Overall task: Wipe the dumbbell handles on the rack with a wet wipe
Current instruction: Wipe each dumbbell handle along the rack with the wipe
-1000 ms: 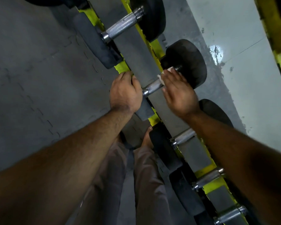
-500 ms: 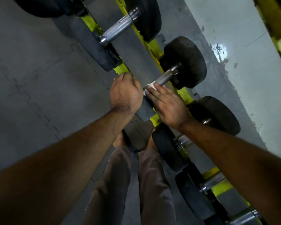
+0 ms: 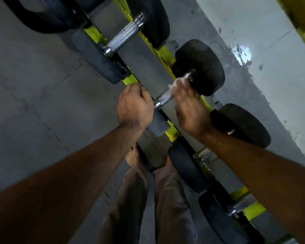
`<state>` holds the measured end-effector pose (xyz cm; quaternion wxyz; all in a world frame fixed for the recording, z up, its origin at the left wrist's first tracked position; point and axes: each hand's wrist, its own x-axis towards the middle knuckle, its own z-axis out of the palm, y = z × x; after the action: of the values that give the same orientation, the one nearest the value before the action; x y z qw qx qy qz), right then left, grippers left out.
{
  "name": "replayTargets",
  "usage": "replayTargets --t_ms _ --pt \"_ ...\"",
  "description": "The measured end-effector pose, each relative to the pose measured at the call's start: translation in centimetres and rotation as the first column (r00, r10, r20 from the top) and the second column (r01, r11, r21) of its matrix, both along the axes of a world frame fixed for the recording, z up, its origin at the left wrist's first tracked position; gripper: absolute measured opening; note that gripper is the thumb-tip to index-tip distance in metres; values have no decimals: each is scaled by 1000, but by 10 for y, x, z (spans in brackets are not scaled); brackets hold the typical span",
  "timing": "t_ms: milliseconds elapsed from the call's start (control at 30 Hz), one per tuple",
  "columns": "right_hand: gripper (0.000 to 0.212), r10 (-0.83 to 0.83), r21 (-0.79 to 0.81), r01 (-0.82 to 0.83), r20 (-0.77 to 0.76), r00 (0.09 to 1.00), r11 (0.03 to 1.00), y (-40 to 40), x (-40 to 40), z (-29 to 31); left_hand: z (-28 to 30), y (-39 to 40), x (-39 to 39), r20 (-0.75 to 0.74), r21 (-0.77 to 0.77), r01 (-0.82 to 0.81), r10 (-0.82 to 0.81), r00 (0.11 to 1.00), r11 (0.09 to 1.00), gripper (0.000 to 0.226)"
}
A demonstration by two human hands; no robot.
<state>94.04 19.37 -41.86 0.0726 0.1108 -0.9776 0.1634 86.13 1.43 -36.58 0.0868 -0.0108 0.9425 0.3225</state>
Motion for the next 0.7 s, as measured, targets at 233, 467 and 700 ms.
replayTargets --t_ms 233,467,700 --pt "62 -125 -4 125 7 992 992 7 -4 -5 0 0 -2 -6 -16 21 -21 1000 1000 39" --pt "64 -3 37 3 -13 1000 999 11 -2 -14 -4 -1 -3 -14 -28 22 -22 1000 999 41" --pt "59 267 -35 -266 23 964 963 -10 21 -24 -8 -3 -2 -53 -37 20 -22 998 999 29"
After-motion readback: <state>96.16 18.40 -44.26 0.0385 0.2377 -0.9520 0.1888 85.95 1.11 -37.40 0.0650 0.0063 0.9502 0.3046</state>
